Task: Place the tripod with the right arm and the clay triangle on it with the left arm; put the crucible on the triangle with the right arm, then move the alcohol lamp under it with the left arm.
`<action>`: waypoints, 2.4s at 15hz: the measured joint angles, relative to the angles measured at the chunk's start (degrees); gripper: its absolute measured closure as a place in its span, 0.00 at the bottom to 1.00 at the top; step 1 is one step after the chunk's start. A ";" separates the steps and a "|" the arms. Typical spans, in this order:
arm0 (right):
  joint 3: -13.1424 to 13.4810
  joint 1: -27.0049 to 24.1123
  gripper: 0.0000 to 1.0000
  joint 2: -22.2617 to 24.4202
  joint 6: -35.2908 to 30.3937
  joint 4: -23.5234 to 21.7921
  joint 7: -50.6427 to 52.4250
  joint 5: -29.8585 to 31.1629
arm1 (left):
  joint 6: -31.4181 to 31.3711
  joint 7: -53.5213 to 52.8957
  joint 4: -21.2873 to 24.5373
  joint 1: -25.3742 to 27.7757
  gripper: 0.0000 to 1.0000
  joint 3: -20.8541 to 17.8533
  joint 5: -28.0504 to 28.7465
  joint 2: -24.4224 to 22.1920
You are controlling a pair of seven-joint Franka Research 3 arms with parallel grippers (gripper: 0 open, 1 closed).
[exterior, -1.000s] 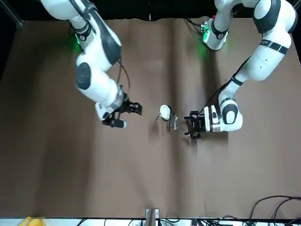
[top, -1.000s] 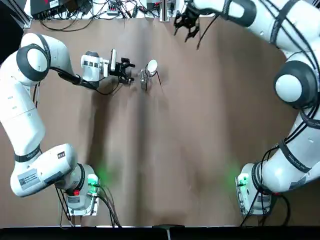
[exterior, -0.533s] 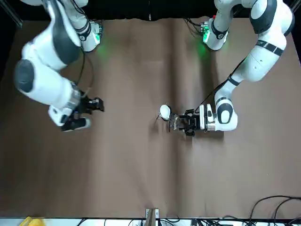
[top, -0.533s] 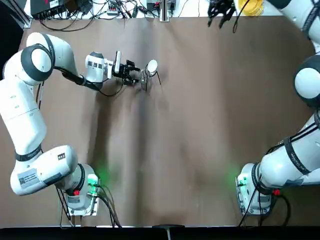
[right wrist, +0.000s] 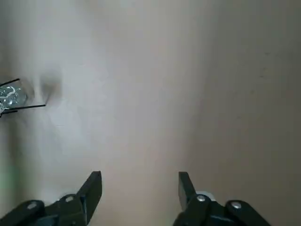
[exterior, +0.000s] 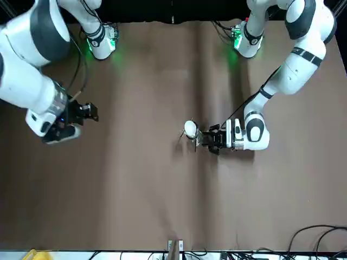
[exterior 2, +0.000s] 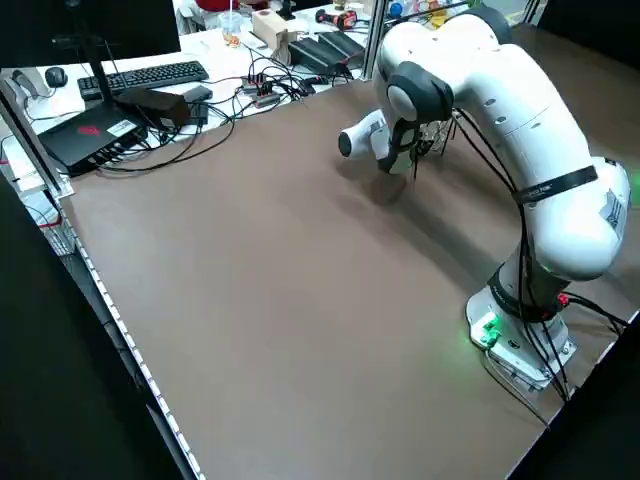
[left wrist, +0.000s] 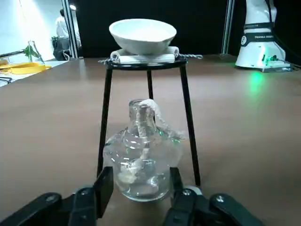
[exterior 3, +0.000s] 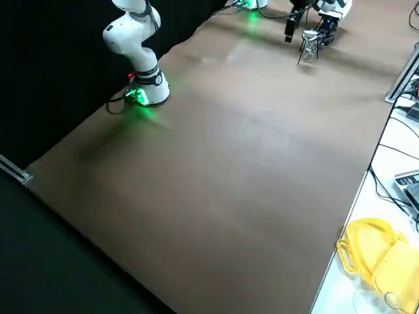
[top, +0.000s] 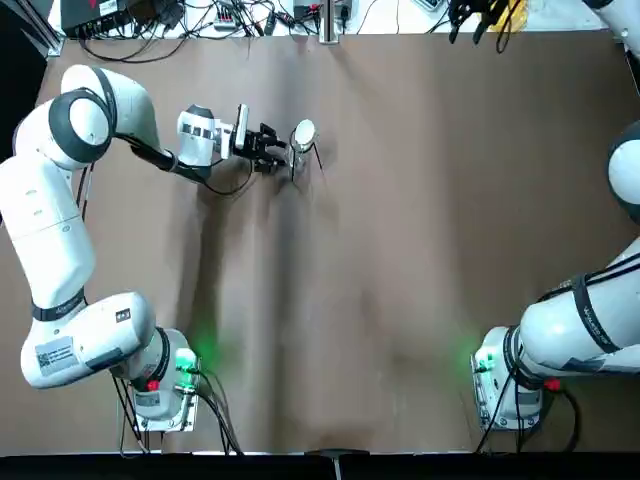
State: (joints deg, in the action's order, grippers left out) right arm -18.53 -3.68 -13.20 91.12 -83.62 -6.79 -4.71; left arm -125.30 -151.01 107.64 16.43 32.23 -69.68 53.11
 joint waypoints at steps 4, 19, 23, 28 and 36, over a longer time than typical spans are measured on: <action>0.47 -3.29 0.23 4.08 -4.22 -0.04 0.83 0.59 | -0.01 -0.08 -0.12 -2.72 0.44 -0.10 -2.82 0.06; 12.65 5.30 0.00 13.53 -3.94 -6.51 5.99 2.80 | -0.03 -0.09 -1.90 -5.18 0.08 -2.01 -5.89 0.10; 12.65 5.59 0.00 13.95 -3.76 -6.51 5.97 3.88 | 0.00 -0.10 -2.66 -2.57 0.01 -3.57 -3.63 -0.58; 12.69 5.82 0.00 14.36 -3.24 -6.51 5.94 3.93 | 0.45 8.33 -3.84 2.39 0.01 -3.34 4.64 -5.63; 12.48 7.80 0.00 14.94 -2.05 -6.63 5.67 3.83 | 2.12 36.11 -8.38 4.01 0.01 -3.09 21.47 -18.17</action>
State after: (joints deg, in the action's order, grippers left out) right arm -6.05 4.12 1.74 89.06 -90.25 -1.12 -0.89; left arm -123.18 -114.90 99.26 20.44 29.13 -48.20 34.94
